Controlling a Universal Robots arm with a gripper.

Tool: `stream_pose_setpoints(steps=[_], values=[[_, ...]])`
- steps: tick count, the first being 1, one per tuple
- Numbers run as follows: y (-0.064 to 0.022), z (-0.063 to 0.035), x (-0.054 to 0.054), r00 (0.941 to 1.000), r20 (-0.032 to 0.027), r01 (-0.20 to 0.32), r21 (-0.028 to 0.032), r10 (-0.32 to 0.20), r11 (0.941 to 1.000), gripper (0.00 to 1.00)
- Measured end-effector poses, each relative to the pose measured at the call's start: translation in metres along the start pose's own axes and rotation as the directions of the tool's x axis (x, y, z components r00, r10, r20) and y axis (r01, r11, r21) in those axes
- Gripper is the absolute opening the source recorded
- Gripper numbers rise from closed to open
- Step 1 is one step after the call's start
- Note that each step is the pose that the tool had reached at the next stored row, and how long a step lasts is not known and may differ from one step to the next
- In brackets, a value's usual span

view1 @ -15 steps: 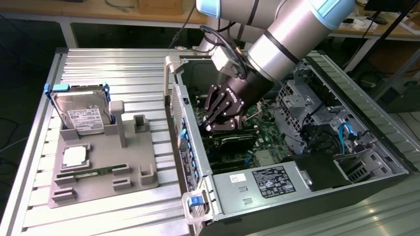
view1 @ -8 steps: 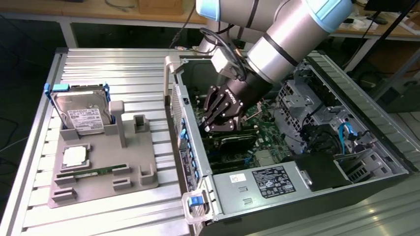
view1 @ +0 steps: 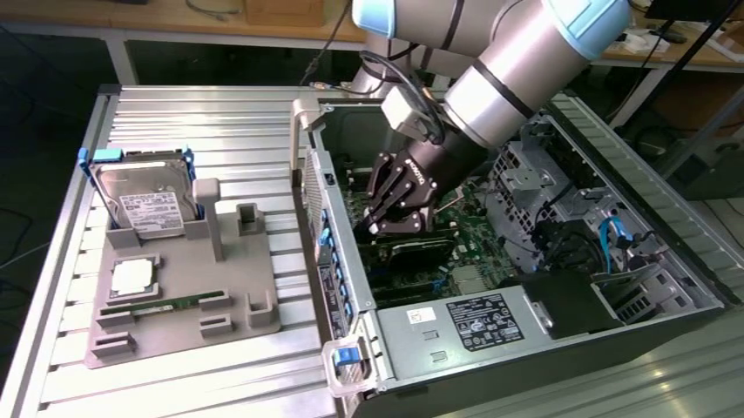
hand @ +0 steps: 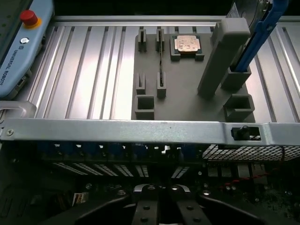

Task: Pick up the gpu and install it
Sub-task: 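Press down on the gpu until it lock into place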

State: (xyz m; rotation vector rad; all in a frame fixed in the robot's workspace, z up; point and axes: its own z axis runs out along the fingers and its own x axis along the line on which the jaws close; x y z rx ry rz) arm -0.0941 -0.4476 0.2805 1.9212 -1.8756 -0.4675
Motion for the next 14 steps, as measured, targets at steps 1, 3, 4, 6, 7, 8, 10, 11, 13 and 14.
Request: stream_pose_setpoints(steps=[1,3,4,6,7,8,10,11,13,14], values=[[-0.0015,-0.0013,0.000,1.0000,0.0002,0.000,-0.0006,0.000,1.0000,0.11],[-0.0045,-0.0036,0.000,1.0000,-0.0001,0.000,-0.0020,0.000,1.0000,0.11],[-0.0060,-0.0045,0.000,1.0000,-0.0001,0.000,-0.0028,0.000,1.0000,0.11],[-0.0112,-0.0075,0.001,1.0000,0.0000,0.000,-0.0062,0.000,1.0000,0.11],[-0.0138,-0.0091,0.001,1.0000,0.0000,0.001,-0.0088,-0.001,1.0000,0.11],[-0.0149,-0.0096,0.001,1.0000,0.0000,0.001,-0.0107,-0.001,0.9999,0.11],[-0.0152,-0.0096,0.001,1.0000,0.0000,0.001,-0.0114,-0.001,0.9999,0.11],[-0.0153,-0.0096,0.001,1.0000,0.0000,0.001,-0.0115,-0.001,0.9999,0.11],[-0.0153,-0.0096,0.001,1.0000,0.0000,0.001,-0.0115,-0.001,0.9999,0.11],[-0.0153,-0.0096,0.001,1.0000,-0.0001,0.001,-0.0115,-0.001,0.9999,0.11]])
